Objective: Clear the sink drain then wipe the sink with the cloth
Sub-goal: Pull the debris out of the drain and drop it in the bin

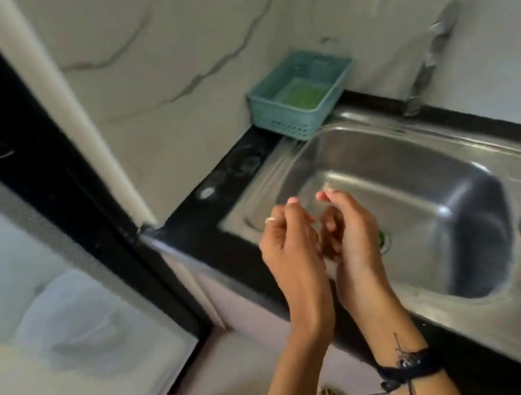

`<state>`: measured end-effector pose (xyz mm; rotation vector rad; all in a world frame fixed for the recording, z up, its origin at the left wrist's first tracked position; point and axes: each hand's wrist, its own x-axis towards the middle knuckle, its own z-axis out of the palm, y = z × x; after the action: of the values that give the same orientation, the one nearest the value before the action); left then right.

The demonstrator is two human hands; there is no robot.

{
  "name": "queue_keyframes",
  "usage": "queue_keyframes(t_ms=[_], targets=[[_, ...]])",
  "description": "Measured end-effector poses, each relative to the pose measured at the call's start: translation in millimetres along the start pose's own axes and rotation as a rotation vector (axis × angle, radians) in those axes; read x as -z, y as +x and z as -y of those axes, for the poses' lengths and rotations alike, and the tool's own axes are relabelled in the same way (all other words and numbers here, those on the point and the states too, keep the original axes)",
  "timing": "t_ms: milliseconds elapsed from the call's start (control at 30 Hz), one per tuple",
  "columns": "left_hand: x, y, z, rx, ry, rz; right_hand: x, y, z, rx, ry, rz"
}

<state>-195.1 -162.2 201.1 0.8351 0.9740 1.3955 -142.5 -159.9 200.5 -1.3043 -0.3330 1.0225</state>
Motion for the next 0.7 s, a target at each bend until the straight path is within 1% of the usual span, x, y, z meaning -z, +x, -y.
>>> queue_keyframes(t_ms=[67,100,167,233,267,333,400,467,600,700], targets=[[-31,24,24,0.054,0.183,0.153,27,38,9,0.036,-0.075,-0.095],[-46,41,39,0.094,0.344,0.223,41,61,11,0.035,-0.115,-0.142],[-71,78,78,0.156,0.784,0.394,70,109,5,-0.017,-0.209,-0.218],[-84,114,116,0.187,1.274,0.597,100,152,-13,-0.09,-0.363,-0.255],[-87,130,135,0.2,1.463,0.678,116,171,-24,-0.122,-0.47,-0.255],[-89,150,171,0.224,1.685,0.784,145,202,-45,-0.15,-0.698,-0.232],[-85,154,198,0.272,1.79,0.837,168,224,-61,-0.142,-0.928,-0.189],[-81,154,223,0.337,1.844,0.885,184,243,-72,-0.131,-1.109,-0.133],[-76,159,248,0.399,1.827,0.948,196,267,-87,-0.069,-1.282,-0.043],[-78,168,257,0.365,1.833,0.969,197,277,-97,-0.023,-1.388,0.016]])
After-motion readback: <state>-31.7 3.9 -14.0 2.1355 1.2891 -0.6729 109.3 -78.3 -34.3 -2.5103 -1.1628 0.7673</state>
